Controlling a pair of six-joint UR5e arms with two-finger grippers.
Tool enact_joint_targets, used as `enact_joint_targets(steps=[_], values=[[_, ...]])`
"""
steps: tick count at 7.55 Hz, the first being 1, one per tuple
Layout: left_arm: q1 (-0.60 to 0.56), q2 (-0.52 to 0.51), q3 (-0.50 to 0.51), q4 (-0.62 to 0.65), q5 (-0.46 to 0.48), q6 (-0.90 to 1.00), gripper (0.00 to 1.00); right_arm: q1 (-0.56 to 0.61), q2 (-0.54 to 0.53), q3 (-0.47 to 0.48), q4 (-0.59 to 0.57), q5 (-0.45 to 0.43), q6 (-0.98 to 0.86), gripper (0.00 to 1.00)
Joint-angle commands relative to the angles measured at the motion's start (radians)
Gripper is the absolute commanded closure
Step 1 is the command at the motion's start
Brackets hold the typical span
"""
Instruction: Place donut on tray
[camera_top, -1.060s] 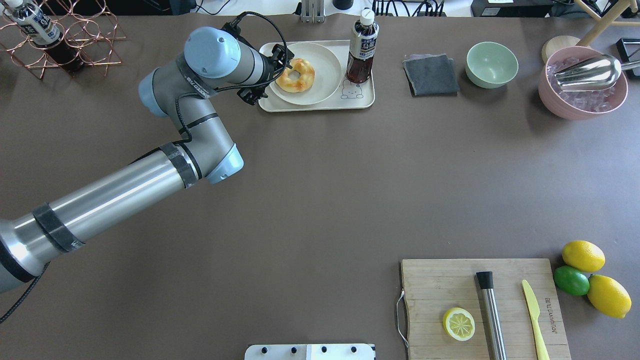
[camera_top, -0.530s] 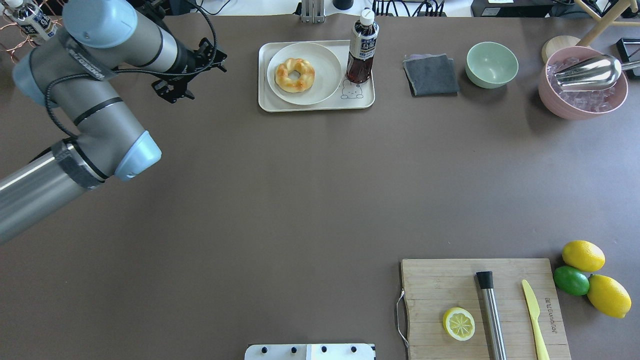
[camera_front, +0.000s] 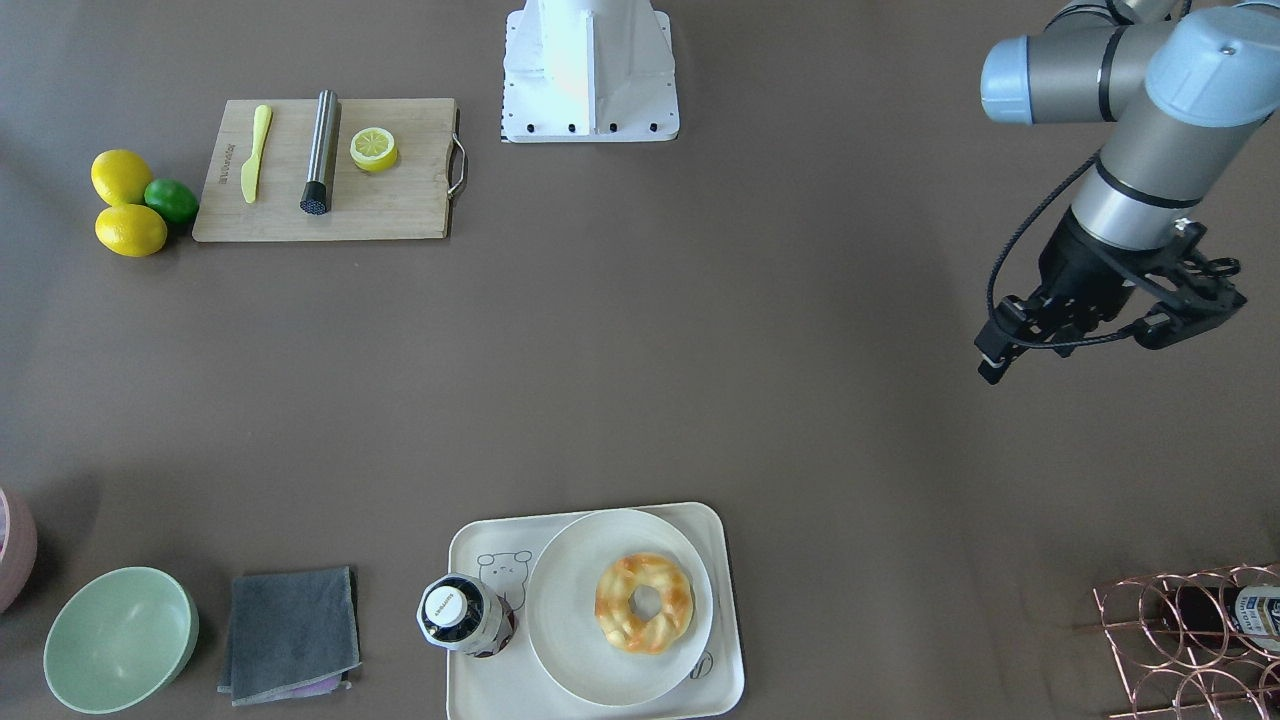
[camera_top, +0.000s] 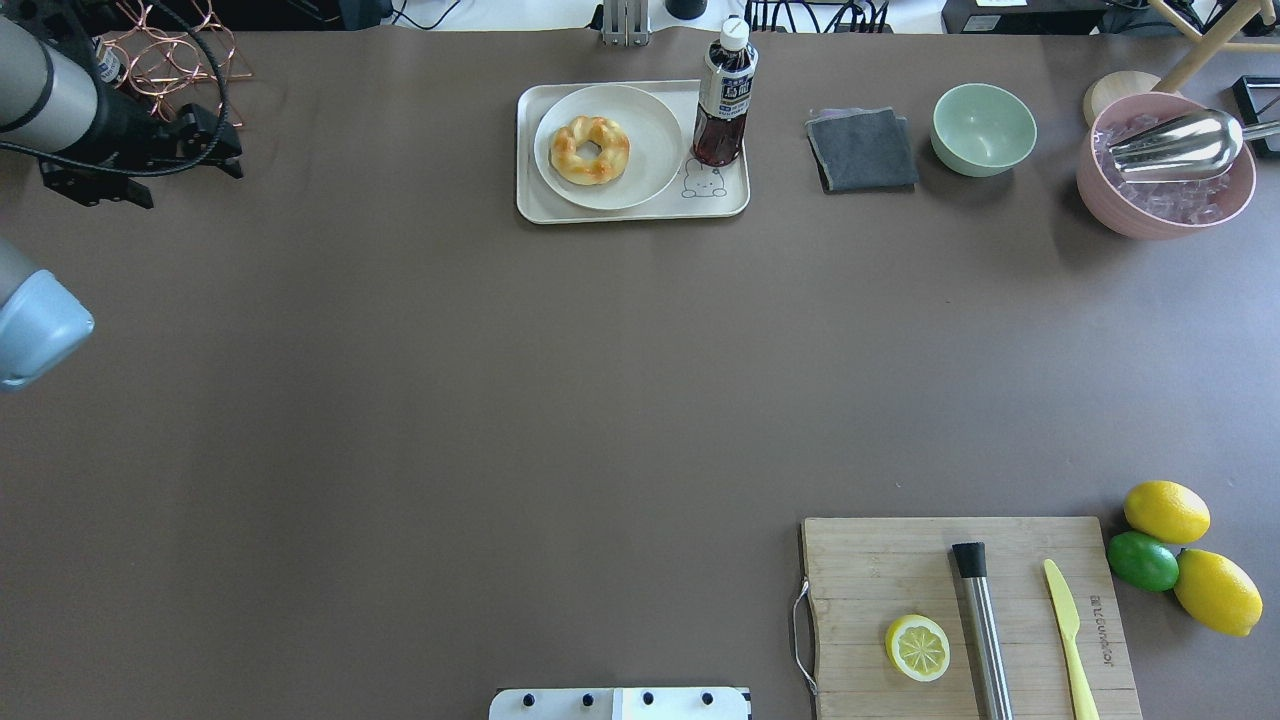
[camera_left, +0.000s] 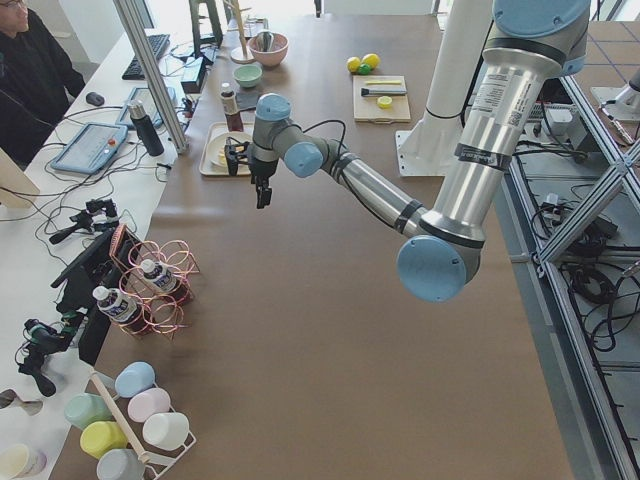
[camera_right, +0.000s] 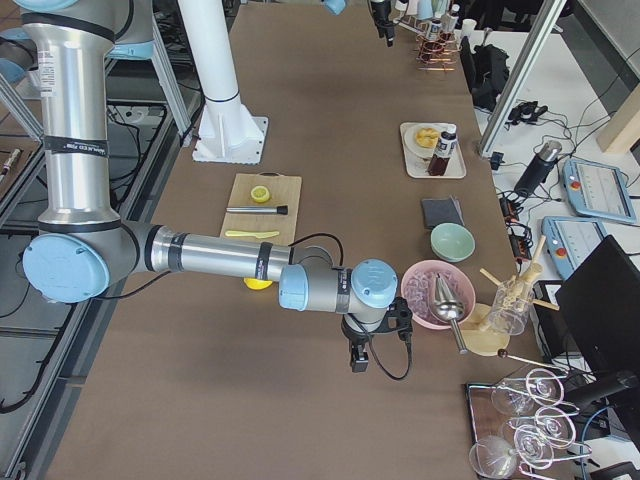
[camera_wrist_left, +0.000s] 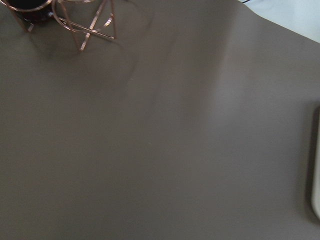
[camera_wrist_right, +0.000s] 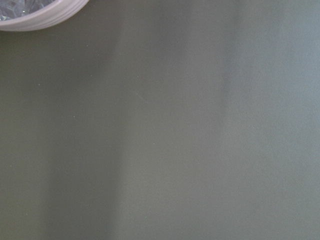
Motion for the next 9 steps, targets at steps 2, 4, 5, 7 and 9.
enact_joint_targets(steps=[2,4,5,7,9], values=[[-0.252,0.200,0.068,0.003,-0.171,0.645,0.02,-0.001,0.001,0.001,0.005,-0.002,0.009,0.00],[-0.397,0.237,0.160,0.004,-0.244,0.866,0.02,-0.001,0.066,-0.001,-0.036,0.005,0.014,0.00],[-0.467,0.259,0.166,0.010,-0.262,0.952,0.02,-0.001,0.118,0.004,-0.103,0.005,0.014,0.00],[-0.563,0.259,0.165,0.151,-0.301,1.153,0.02,-0.001,0.159,0.009,-0.153,0.006,0.014,0.00],[-0.585,0.259,0.156,0.177,-0.304,1.168,0.02,-0.008,0.163,0.005,-0.150,0.003,0.020,0.00]])
